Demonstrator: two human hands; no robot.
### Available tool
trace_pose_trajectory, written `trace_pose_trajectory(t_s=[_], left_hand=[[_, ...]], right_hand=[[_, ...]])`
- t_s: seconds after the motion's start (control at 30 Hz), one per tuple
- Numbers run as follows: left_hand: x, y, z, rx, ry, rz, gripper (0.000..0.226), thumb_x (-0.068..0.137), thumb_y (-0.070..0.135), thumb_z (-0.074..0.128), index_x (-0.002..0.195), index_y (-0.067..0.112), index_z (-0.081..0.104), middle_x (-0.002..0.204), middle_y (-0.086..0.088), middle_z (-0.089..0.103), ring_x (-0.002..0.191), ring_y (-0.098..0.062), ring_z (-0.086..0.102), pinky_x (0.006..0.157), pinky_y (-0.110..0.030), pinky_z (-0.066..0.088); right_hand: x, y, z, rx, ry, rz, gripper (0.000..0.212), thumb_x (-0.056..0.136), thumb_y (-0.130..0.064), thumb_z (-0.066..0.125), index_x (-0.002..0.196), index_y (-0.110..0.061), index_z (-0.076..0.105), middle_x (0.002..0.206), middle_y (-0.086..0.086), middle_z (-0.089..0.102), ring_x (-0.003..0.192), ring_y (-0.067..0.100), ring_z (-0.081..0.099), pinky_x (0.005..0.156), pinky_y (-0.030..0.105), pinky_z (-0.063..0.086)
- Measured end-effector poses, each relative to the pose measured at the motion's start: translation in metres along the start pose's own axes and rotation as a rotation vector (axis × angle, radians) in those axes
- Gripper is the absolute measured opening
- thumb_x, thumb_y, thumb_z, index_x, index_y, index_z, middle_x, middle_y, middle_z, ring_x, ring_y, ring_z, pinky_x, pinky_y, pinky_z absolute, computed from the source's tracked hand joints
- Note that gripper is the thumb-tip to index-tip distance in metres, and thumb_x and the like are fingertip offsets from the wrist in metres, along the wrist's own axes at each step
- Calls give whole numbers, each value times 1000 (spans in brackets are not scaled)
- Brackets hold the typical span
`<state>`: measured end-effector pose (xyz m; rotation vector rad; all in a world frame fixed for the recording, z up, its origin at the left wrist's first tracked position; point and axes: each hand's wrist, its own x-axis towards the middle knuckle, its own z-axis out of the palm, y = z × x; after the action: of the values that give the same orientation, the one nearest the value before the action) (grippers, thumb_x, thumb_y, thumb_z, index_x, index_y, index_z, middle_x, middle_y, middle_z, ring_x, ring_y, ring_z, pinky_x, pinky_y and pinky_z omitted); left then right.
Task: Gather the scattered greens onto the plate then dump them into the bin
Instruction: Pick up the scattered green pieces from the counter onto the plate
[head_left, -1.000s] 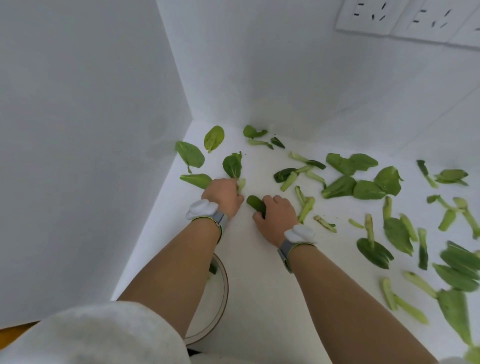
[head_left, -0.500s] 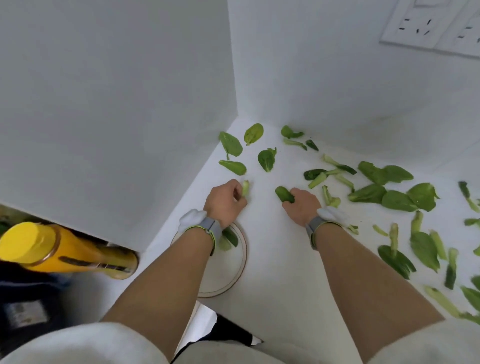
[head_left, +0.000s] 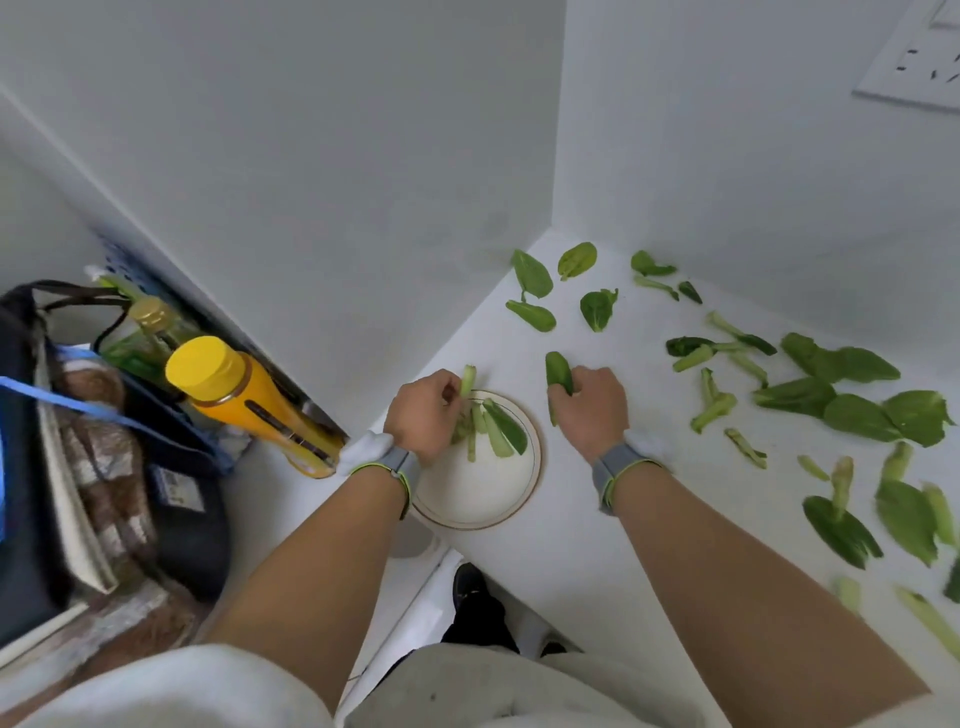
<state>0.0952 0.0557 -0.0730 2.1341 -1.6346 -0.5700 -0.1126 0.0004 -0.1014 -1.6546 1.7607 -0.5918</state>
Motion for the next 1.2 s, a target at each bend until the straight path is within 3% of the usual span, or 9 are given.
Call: trace_pose_trajectory(t_s=[0.07, 0.2, 0.3, 0.4, 0.6, 0.8, 0.9, 1.03, 1.2], left_hand=[[-4, -8, -1, 19, 7, -25, 10, 91, 27, 58, 97, 25, 65, 90, 7, 69, 79, -20, 62, 74, -31, 52], [-12, -19, -1, 46, -9, -85, 17, 88, 26, 60, 105, 26, 62, 89, 9, 68, 84, -19, 62, 75, -31, 53], [-16, -23, 0, 71, -37, -106, 9, 84, 29, 63, 93, 28, 62, 84, 11, 67, 83, -17, 63, 73, -29, 53], [-18, -25, 0, 150, -70, -105, 11, 83, 37, 62, 85, 26, 61, 82, 9, 66, 79, -18, 61, 71, -31, 52], [-13, -30, 1, 126, -37, -65, 14, 91, 34, 53, 84, 25, 61, 76, 8, 64, 75, -20, 60, 67, -32, 52], [5, -14, 5, 45, 31, 4, 17, 94, 31, 49, 84, 19, 56, 71, 4, 63, 70, -21, 58, 64, -34, 49], [21, -2, 7, 24, 49, 46, 17, 95, 29, 49, 86, 16, 56, 73, 2, 64, 70, -23, 58, 64, -35, 48], [47, 12, 11, 21, 25, 121, 20, 97, 30, 46, 85, 16, 54, 72, 2, 62, 69, -21, 56, 62, -34, 46], [86, 31, 17, 43, -39, 244, 11, 90, 16, 51, 89, 17, 62, 82, 2, 65, 77, -22, 59, 69, -34, 48]], right_hand=[[-9, -17, 10, 96, -24, -49, 27, 83, -28, 56, 62, -18, 41, 66, 2, 53, 62, 20, 49, 52, 31, 34], [-24, -33, 30, 135, -108, -127, 27, 79, -28, 59, 60, -22, 41, 52, -8, 45, 49, 7, 41, 47, 25, 30], [-25, -35, 40, 95, -159, -162, 26, 78, -27, 60, 59, -23, 42, 50, -9, 45, 48, 7, 42, 47, 25, 30], [-22, -34, 43, 12, -199, -203, 19, 80, -33, 60, 68, -20, 53, 57, -6, 54, 58, 16, 54, 51, 29, 42], [-14, -20, 42, -62, -136, -267, 51, 87, -55, 35, 57, -16, 46, 49, -3, 49, 51, 17, 51, 54, 34, 45], [-1, -5, 37, -36, -54, -233, 45, 85, -48, 35, 53, -17, 37, 45, -5, 41, 44, 9, 37, 50, 30, 34], [6, 1, 34, -15, -2, -155, 39, 84, -46, 40, 54, -21, 42, 47, -8, 45, 47, 8, 42, 51, 29, 39], [21, 15, 27, -53, 54, -34, 37, 90, -38, 47, 57, -22, 39, 52, -7, 46, 49, 7, 43, 48, 24, 29], [41, 26, 18, -140, 97, 61, 34, 92, -31, 51, 61, -20, 40, 66, -5, 43, 58, 15, 41, 52, 29, 25]])
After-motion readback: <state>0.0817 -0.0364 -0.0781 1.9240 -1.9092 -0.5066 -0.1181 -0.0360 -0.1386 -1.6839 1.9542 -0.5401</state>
